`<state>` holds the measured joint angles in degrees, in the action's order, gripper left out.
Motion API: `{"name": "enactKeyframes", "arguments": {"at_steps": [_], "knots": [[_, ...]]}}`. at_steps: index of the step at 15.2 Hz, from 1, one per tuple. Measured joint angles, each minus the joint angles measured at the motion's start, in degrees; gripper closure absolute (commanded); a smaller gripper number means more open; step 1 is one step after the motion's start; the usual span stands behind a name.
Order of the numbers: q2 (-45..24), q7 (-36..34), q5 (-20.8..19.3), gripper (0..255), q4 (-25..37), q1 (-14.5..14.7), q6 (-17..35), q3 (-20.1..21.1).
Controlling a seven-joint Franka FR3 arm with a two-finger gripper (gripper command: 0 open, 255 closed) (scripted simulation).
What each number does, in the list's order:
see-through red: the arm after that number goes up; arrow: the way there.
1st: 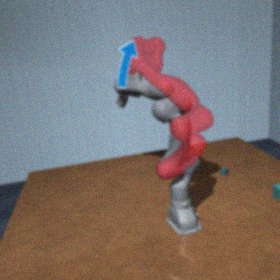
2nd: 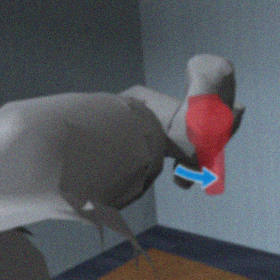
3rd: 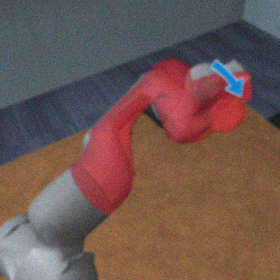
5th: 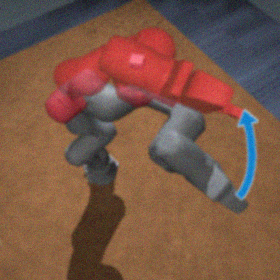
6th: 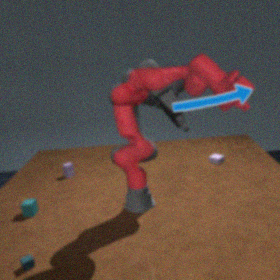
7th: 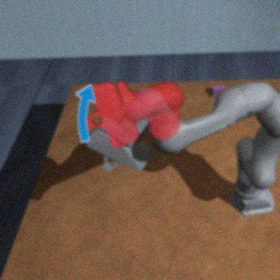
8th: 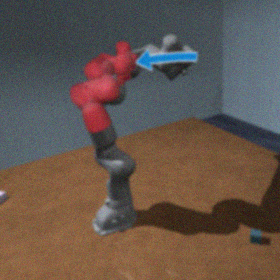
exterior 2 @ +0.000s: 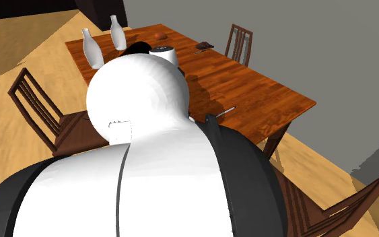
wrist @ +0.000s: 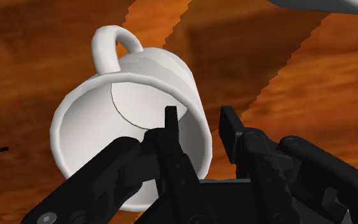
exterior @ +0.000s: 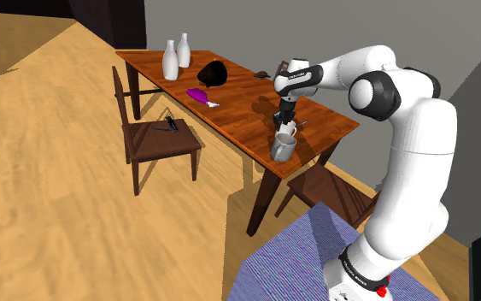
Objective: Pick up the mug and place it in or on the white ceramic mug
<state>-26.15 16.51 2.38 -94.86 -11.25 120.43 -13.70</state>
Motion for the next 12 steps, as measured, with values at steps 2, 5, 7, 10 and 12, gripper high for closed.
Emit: {"name": "enactKeyframes", "arguments": {"at_steps": [2, 5, 7, 10, 12], "knots": [[0.0, 0.0, 0.0, 255, 0.0, 0.0, 0.0, 0.0], [0.0, 0.0, 0.0, 255, 0.0, 0.0, 0.0, 0.0], [0.0, 0.0, 0.0, 255, 0.0, 0.0, 0.0, 0.0], [0.3, 0.0, -0.1, 255, 0.5, 0.0, -0.8, 0.0], [1.0, 0.0, -0.2, 255, 0.9, 0.0, -1.9, -0.1]]}}
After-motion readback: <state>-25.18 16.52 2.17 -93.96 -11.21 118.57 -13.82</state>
